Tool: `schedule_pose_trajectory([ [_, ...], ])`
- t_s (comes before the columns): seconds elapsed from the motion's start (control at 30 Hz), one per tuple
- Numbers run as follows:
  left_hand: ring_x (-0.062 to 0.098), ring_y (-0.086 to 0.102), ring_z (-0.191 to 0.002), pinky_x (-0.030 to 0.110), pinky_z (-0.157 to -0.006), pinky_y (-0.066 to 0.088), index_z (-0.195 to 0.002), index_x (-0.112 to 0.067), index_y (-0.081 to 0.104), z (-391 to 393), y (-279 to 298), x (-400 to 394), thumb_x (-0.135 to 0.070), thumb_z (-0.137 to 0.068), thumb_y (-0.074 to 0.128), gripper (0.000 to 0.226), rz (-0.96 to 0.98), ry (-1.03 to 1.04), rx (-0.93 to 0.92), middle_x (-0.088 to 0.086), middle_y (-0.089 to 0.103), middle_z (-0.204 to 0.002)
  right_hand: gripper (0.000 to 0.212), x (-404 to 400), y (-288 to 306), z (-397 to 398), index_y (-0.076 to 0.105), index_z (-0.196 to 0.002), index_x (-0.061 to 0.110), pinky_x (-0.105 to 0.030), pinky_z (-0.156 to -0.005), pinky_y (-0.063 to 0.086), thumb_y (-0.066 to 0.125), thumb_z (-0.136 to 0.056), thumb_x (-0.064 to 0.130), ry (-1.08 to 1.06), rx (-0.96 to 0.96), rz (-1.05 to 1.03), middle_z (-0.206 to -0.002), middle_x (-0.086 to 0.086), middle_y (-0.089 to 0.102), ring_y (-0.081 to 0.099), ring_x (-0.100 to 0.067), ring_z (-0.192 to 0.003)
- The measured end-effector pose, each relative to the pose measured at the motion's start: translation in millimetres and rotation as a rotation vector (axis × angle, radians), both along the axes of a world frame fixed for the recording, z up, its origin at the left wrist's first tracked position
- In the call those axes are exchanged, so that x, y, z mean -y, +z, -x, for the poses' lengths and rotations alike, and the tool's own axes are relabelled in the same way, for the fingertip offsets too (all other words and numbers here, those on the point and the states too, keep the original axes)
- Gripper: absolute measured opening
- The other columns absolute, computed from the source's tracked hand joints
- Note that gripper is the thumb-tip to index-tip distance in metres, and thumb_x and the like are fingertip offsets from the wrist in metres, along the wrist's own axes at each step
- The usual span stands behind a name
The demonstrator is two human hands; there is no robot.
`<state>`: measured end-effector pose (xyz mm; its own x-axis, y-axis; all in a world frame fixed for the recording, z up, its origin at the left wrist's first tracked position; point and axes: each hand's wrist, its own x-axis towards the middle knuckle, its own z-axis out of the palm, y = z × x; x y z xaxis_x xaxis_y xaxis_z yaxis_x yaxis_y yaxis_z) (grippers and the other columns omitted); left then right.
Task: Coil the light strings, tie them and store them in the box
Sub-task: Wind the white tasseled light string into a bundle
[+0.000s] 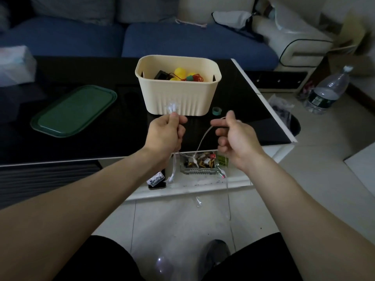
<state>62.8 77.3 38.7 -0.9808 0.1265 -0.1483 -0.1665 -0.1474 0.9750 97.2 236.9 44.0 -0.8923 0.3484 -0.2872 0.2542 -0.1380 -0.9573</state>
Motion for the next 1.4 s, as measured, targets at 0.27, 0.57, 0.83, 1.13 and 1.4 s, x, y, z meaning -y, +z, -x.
schedule_pose_trajectory([
  [0.27, 0.014, 0.047, -0.041, 0.028, -0.045, 0.043, -0.089, -0.006, 0.058, 3.2, -4.7, -1.1, -0.022, -0.108, 0.036, 0.032, 0.018, 0.047, -0.025, -0.002, 0.049, -0.051, 0.044, -18.9, -6.6, 7.8, 0.061, -0.087, 0.009, -0.049, -0.078, 0.062, 0.035, -0.109, 0.037, -0.017, -0.138, -0.291, -0.086, -0.007, 0.067, 0.072, -0.021, -0.068],
  [0.57, 0.024, 0.068, -0.07, 0.034, -0.069, 0.06, -0.087, -0.005, 0.063, 2.7, -5.3, -4.4, -0.021, -0.106, 0.042, 0.032, -0.013, 0.076, -0.03, 0.009, 0.064, -0.074, 0.036, -0.1, -1.5, 6.1, 0.068, -0.093, 0.001, -0.035, -0.048, 0.054, 0.039, -0.106, 0.018, 0.163, -0.301, -0.274, -0.087, -0.015, 0.072, 0.068, -0.03, -0.055],
  [0.83, 0.021, 0.059, -0.052, 0.029, -0.05, 0.055, -0.091, 0.002, 0.064, -6.1, -3.5, -3.0, -0.018, -0.105, 0.044, 0.031, 0.026, -0.031, 0.022, 0.01, 0.067, -0.071, 0.033, 14.7, -17.3, 2.7, 0.074, -0.085, 0.005, -0.04, -0.058, 0.055, 0.055, -0.103, 0.025, 0.549, -0.262, -0.425, -0.075, -0.017, 0.074, 0.069, -0.03, -0.06],
  [1.13, 0.024, 0.065, -0.056, 0.052, -0.077, 0.058, -0.095, 0.006, 0.067, -7.9, -2.8, -5.9, -0.017, -0.105, 0.045, 0.034, 0.029, -0.048, 0.116, 0.025, 0.064, -0.08, 0.009, 28.9, -25.9, 4.1, 0.079, -0.09, 0.006, -0.035, -0.06, 0.06, 0.08, -0.085, 0.013, 0.161, -0.364, -0.275, -0.071, -0.01, 0.075, 0.073, -0.027, -0.062],
  [1.4, 0.028, 0.059, -0.062, 0.043, -0.064, 0.059, -0.093, 0.007, 0.066, -4.4, -14.0, -5.2, -0.02, -0.103, 0.05, 0.033, 0.117, -0.059, 0.052, 0.017, 0.059, -0.068, 0.009, 31.4, -26.3, 2.3, 0.079, -0.093, 0.006, -0.029, -0.057, 0.058, 0.074, -0.091, 0.014, 0.165, -0.291, -0.26, -0.069, -0.01, 0.075, 0.073, -0.023, -0.062],
])
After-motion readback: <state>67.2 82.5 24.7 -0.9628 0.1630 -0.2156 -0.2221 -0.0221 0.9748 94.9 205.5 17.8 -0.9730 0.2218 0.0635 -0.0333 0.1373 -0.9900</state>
